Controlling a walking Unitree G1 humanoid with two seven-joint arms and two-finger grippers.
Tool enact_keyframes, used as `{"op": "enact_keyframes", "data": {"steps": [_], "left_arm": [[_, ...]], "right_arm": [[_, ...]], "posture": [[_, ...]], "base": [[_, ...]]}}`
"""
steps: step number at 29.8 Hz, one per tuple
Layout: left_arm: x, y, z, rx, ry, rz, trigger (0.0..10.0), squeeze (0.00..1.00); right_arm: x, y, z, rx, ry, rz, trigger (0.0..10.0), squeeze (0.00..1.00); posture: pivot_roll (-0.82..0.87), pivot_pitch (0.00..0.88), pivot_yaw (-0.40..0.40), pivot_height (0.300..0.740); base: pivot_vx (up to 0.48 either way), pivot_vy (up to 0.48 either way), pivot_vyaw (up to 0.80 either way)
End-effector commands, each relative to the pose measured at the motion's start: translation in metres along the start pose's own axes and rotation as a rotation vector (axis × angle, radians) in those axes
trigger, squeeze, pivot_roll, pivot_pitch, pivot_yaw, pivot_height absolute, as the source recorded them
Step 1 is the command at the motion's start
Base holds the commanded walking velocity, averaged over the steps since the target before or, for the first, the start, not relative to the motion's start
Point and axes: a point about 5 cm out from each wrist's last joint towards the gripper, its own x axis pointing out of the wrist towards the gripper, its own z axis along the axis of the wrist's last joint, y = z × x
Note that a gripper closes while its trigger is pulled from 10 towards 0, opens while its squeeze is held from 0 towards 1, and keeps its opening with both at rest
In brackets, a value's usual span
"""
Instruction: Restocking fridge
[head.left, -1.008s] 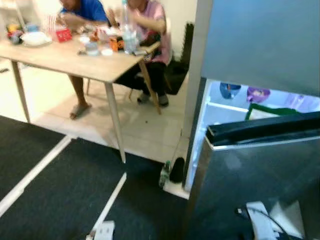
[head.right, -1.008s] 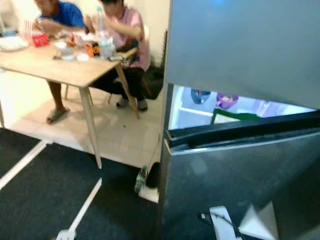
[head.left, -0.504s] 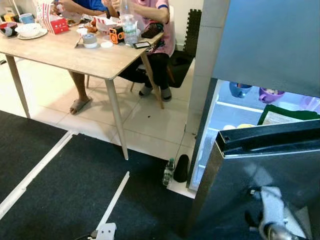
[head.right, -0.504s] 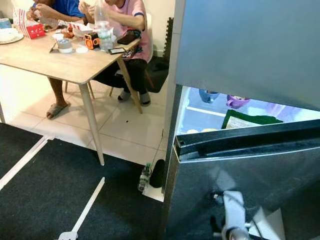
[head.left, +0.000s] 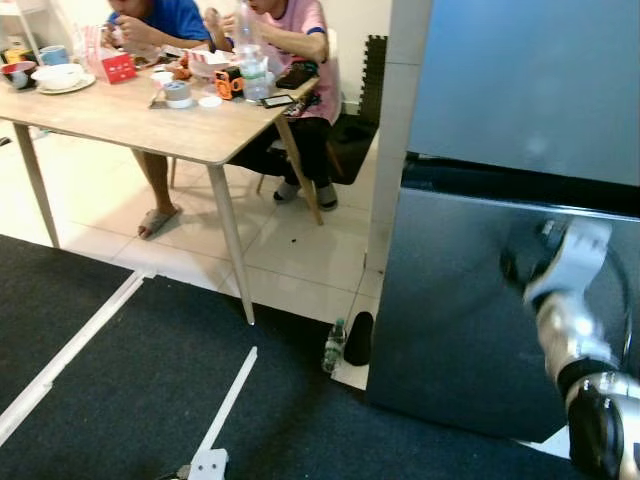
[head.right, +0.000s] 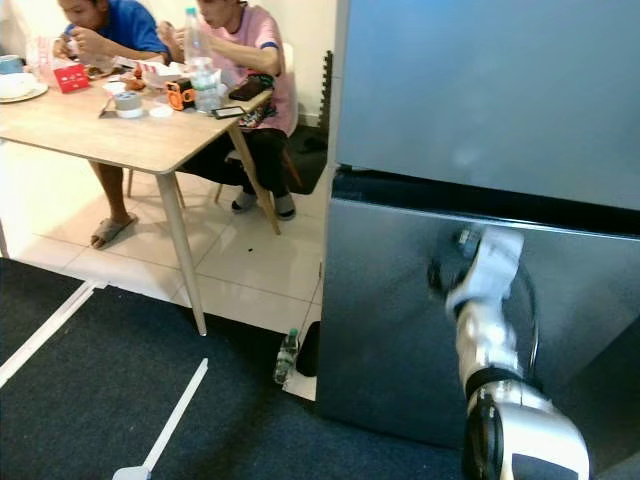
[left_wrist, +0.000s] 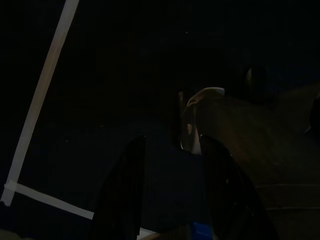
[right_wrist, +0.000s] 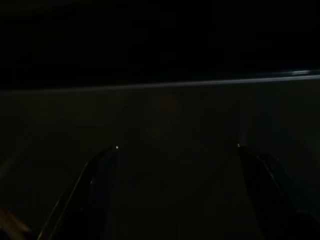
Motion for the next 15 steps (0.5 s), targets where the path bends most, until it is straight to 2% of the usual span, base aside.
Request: {"op": "enact_keyframes", "data": {"steps": [1,3,4,6,7,9,10,11,12,13,14,15], "left_arm": [[-0.002,-0.002,-0.02,0.005,0.071,-0.001,10.0,0.0],[-0.002,-0.002,-0.022,0.005,0.075,-0.001,10.0,0.0],[-0.002,-0.002,-0.022,0.005,0.075,-0.001,10.0,0.0],[-0.002,-0.002,-0.022,0.006,0.076,-0.001,10.0,0.0],[-0.002,-0.002,-0.022,0.006,0.076,-0.001,10.0,0.0],[-0.001,-0.003,-0.019,0.016,0.073,-0.003,10.0,0.0],[-0.001,-0.003,-0.019,0.016,0.073,-0.003,10.0,0.0],[-0.001,-0.003,-0.018,0.02,0.072,-0.004,10.0,0.0],[-0.001,-0.003,-0.018,0.02,0.072,-0.004,10.0,0.0],[-0.001,-0.004,-0.016,0.023,0.069,-0.004,10.0,0.0],[-0.001,-0.004,-0.016,0.023,0.069,-0.004,10.0,0.0],[0.0,-0.004,-0.015,0.026,0.067,-0.004,10.0,0.0]], "right_arm": [[-0.01,-0.001,-0.033,-0.03,0.102,0.022,10.0,0.0],[-0.02,-0.003,-0.061,-0.066,0.202,0.029,10.0,0.0],[-0.02,-0.003,-0.061,-0.066,0.202,0.029,10.0,0.0],[-0.038,-0.007,-0.099,-0.099,0.336,0.033,10.0,0.0],[-0.038,-0.007,-0.099,-0.099,0.336,0.033,10.0,0.0],[-0.069,-0.02,-0.144,-0.138,0.512,0.003,10.0,0.0],[-0.069,-0.02,-0.144,-0.138,0.512,0.003,10.0,0.0],[-0.08,-0.025,-0.157,-0.145,0.568,-0.016,10.0,0.0],[-0.08,-0.025,-0.157,-0.145,0.568,-0.016,10.0,0.0],[-0.094,-0.032,-0.173,-0.158,0.635,-0.037,10.0,0.0],[-0.094,-0.032,-0.173,-0.158,0.635,-0.037,10.0,0.0],[-0.11,-0.04,-0.187,-0.182,0.704,-0.048,10.0,0.0]], "posture": [[-0.03,0.0,-0.006,0.74],[-0.03,0.0,-0.007,0.74],[-0.03,0.0,-0.007,0.74],[-0.03,0.0,-0.005,0.74],[-0.03,0.0,-0.005,0.74],[-0.03,0.0,-0.003,0.74],[-0.03,0.0,-0.003,0.74],[-0.03,0.0,-0.002,0.74],[-0.03,0.0,-0.002,0.74],[-0.04,0.0,0.001,0.74],[-0.04,0.0,0.001,0.74],[-0.04,0.0,0.0,0.74]], "base": [[0.0,0.0,0.0],[0.0,0.0,0.0],[0.0,0.0,0.0],[0.0,0.0,0.0],[0.0,0.0,0.0],[0.0,0.0,0.0],[0.0,0.0,0.0],[0.0,0.0,0.0],[0.0,0.0,0.0],[0.0,0.0,0.0],[0.0,0.0,0.0],[0.0,0.0,0.0]]}}
